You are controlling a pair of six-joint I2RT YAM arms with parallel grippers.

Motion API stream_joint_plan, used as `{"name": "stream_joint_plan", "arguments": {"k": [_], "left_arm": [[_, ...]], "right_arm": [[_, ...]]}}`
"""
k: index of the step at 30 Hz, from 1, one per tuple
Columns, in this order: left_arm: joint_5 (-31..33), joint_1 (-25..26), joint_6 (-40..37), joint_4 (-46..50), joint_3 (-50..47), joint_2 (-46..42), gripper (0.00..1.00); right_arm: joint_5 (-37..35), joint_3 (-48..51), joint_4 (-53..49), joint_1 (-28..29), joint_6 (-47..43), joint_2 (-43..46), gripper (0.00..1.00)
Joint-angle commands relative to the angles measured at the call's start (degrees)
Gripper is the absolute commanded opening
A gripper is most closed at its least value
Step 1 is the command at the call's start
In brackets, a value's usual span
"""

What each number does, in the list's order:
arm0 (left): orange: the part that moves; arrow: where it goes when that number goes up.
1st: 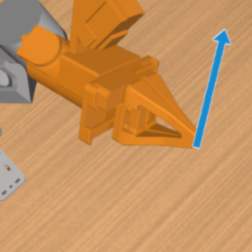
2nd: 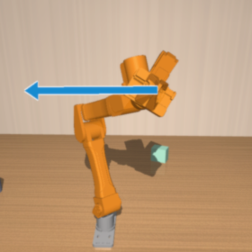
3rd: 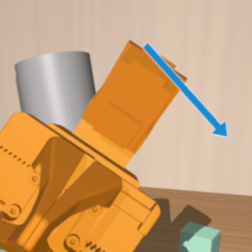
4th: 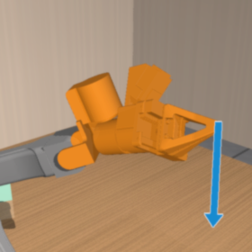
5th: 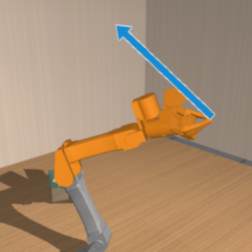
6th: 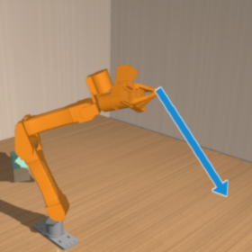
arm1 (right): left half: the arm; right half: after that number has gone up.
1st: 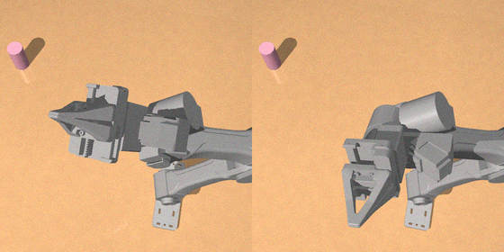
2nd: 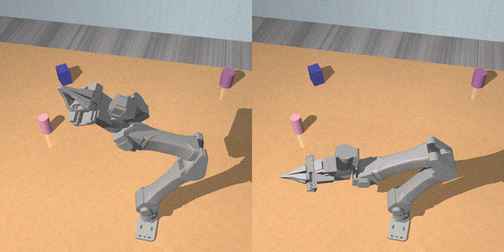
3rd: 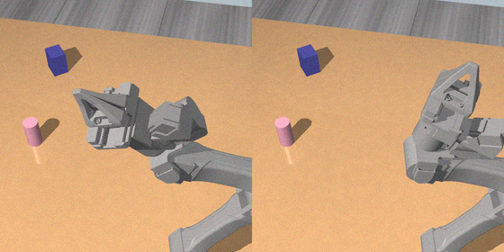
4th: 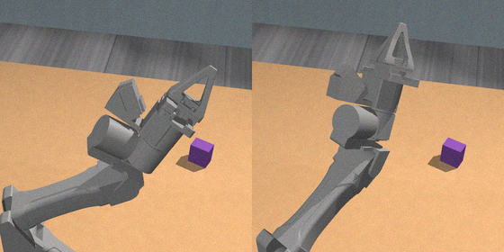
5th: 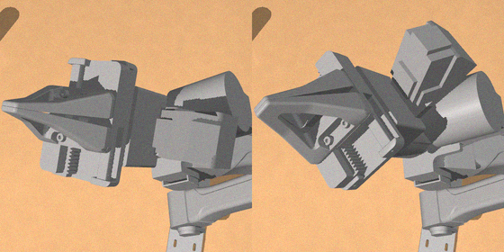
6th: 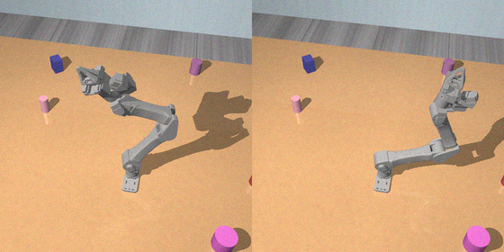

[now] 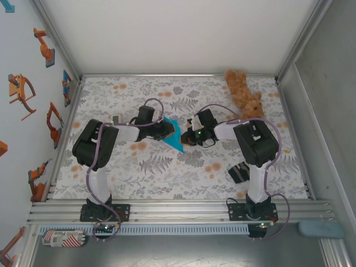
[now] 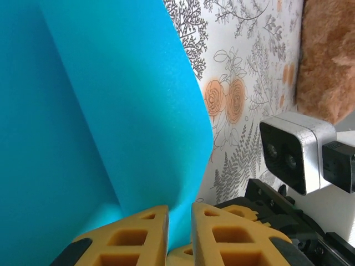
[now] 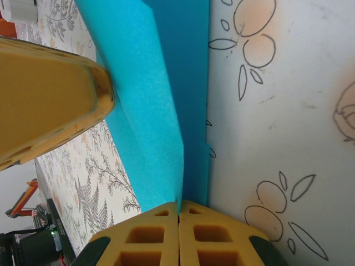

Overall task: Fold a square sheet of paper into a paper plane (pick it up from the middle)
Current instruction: Fourth fold the wing at the center of the table.

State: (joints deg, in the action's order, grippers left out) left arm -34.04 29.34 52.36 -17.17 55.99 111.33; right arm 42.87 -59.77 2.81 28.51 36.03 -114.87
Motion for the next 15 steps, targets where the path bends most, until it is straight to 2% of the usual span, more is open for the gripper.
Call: {"name": "stream_joint_plan", "arguments": {"k": [1, 11, 15], "left_arm": [[-2.3, -0.1, 2.1, -6.2, -0.5, 2.0, 0.19], [-1.5, -0.3, 2.6, -5.7, -0.2, 3.2, 0.19], [0.8, -0.3, 1.8, -3.0, -0.4, 2.3, 0.19]], "right_arm": [[-4.4, 1.2, -5.9, -0.3, -1.6, -4.0, 0.07], [-4.7, 1.1, -6.7, -0.4, -1.8, -3.9, 0.07], [-4.9, 1.1, -6.9, -0.4, -1.8, -3.8, 0.07]]}}
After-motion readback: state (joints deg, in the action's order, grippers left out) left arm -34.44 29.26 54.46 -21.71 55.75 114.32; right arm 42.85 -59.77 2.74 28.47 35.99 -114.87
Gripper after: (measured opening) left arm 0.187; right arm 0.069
